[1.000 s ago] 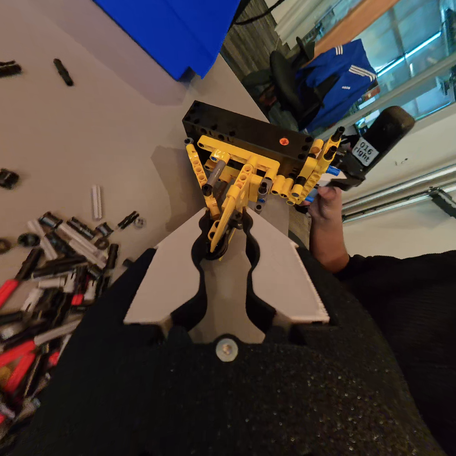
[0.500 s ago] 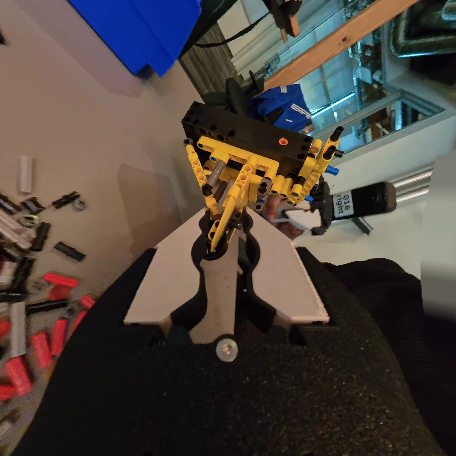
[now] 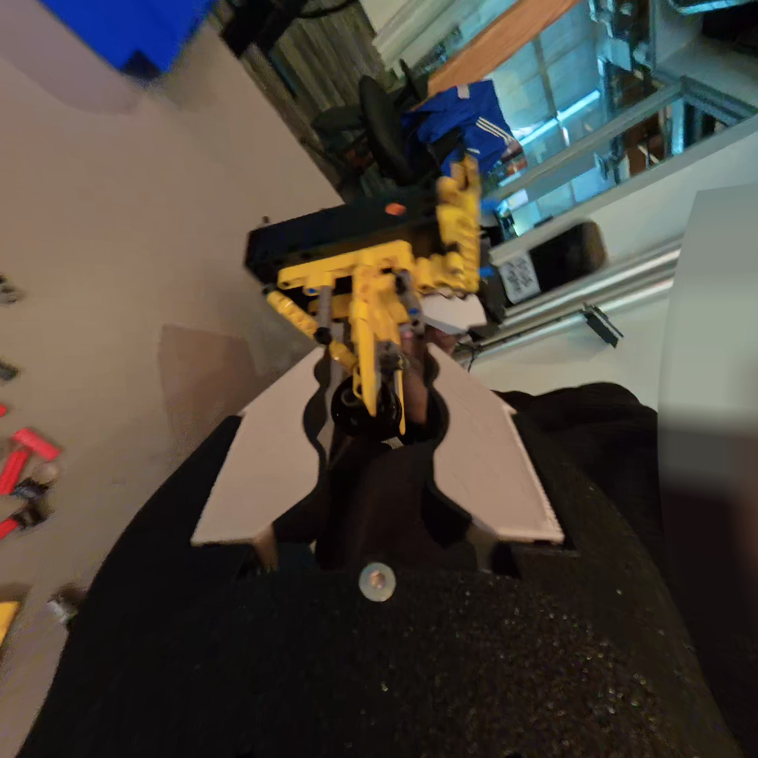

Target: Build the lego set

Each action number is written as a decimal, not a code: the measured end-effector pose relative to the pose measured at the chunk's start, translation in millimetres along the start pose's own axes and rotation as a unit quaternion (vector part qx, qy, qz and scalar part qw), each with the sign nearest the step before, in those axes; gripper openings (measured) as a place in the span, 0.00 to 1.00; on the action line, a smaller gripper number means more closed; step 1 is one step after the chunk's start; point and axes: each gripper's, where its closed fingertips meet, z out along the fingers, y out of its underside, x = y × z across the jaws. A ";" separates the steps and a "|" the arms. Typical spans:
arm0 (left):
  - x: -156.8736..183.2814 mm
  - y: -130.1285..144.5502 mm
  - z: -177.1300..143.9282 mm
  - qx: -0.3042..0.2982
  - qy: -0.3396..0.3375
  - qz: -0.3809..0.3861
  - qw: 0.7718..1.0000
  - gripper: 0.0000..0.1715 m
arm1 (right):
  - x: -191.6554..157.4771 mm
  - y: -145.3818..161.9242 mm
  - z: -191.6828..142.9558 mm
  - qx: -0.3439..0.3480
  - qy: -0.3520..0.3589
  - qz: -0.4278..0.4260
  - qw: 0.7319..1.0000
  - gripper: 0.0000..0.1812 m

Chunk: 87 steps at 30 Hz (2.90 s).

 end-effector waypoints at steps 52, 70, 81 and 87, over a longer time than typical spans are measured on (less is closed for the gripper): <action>-20.4 6.6 89.4 -0.004 0.035 0.073 0.997 0.41 | 88.7 132.9 -45.0 -0.286 0.018 0.083 0.955 0.29; -15.3 -8.5 33.5 0.061 0.041 0.116 0.991 0.41 | 106.2 54.0 -36.2 -0.182 0.022 0.053 0.982 0.13; -81.1 -38.3 54.9 -0.052 -0.152 0.286 0.944 0.42 | 29.5 -12.4 -74.3 -0.122 -0.083 0.081 0.986 0.13; -96.4 -33.6 68.2 -0.076 -0.155 0.271 0.947 0.42 | -52.3 45.5 -46.6 -0.167 -0.155 0.146 0.963 0.13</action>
